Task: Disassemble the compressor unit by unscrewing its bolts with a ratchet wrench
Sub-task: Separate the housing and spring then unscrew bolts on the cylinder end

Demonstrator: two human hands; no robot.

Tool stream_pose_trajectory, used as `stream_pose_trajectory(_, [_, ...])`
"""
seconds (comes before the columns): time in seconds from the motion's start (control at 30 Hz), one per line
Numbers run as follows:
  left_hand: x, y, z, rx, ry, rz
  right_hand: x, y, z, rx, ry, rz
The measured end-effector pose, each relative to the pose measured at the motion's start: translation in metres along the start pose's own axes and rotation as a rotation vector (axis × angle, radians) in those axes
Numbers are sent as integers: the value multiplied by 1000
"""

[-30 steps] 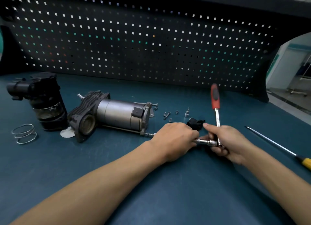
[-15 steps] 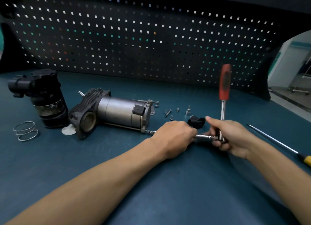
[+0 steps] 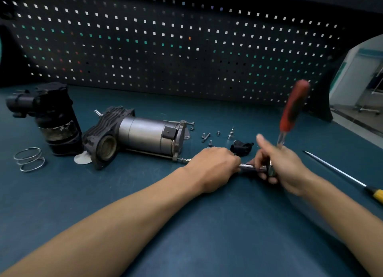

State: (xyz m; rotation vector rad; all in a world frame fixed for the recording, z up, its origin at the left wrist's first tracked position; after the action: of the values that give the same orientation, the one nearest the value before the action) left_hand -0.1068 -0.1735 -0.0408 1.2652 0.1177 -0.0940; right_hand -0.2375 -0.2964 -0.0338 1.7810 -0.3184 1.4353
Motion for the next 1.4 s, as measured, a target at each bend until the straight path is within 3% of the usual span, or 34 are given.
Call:
stream_pose_trajectory(0.07, [-2, 3, -1, -21, -10, 23, -5, 1, 4, 12, -304, 254])
stream_pose_trajectory(0.17, [-3, 4, -3, -38, -12, 42, -11, -1, 6, 2, -364, 312])
stream_pose_trajectory(0.23, [-3, 3, -3, -26, -13, 24, -13, -3, 7, -63, -191, 155])
stream_pose_trajectory(0.3, [-1, -1, -2, 9, -10, -34, -13, -3, 6, -137, 106, -89])
stream_pose_trajectory(0.4, [3, -4, 0, 28, 2, -93, -8, 5, 5, -104, 619, -341])
stream_pose_trajectory(0.47, [4, -4, 2, -3, 19, -90, -7, 6, 2, -86, 827, -507])
stream_pose_trajectory(0.57, [2, -3, 2, -29, 24, -52, -8, 1, 2, -40, 573, -519])
stream_pose_trajectory(0.7, [-2, -1, -3, -58, -15, -5, -8, -1, 7, -24, -210, 157])
stream_pose_trajectory(0.77, [-4, 1, -5, -82, -30, -6, -7, 1, 7, 44, -390, 317])
stream_pose_trajectory(0.9, [-5, 1, -8, -105, -48, 0, -9, -2, 4, 56, -293, 282])
stream_pose_trajectory(1.0, [-4, -2, -7, -84, -45, -40, -10, -3, 1, -79, 125, -82])
stream_pose_trajectory(1.1, [0, -7, -7, -40, -20, -78, -5, 1, -1, -71, 575, -379])
stream_pose_trajectory(1.17, [3, -9, -5, -26, -6, -71, -6, 1, -3, -39, 701, -532])
stream_pose_trajectory(1.3, [2, -7, -2, -34, 53, -57, -8, -3, -7, -9, 543, -393])
stream_pose_trajectory(1.4, [0, -4, -2, -49, 35, -12, -4, -3, 2, -29, 110, -91])
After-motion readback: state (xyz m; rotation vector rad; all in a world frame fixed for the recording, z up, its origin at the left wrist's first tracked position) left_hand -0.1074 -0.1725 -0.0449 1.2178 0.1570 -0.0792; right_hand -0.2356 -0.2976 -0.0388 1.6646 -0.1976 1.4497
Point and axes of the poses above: each hand's wrist, its own z-axis towards the middle knuckle, its own y-axis out of the back of the hand, x = y × z, the point moved 2 cm from there along z, towards the middle knuckle, and after that the axes turned 5 degrees about -z, right-handed, at the moved point
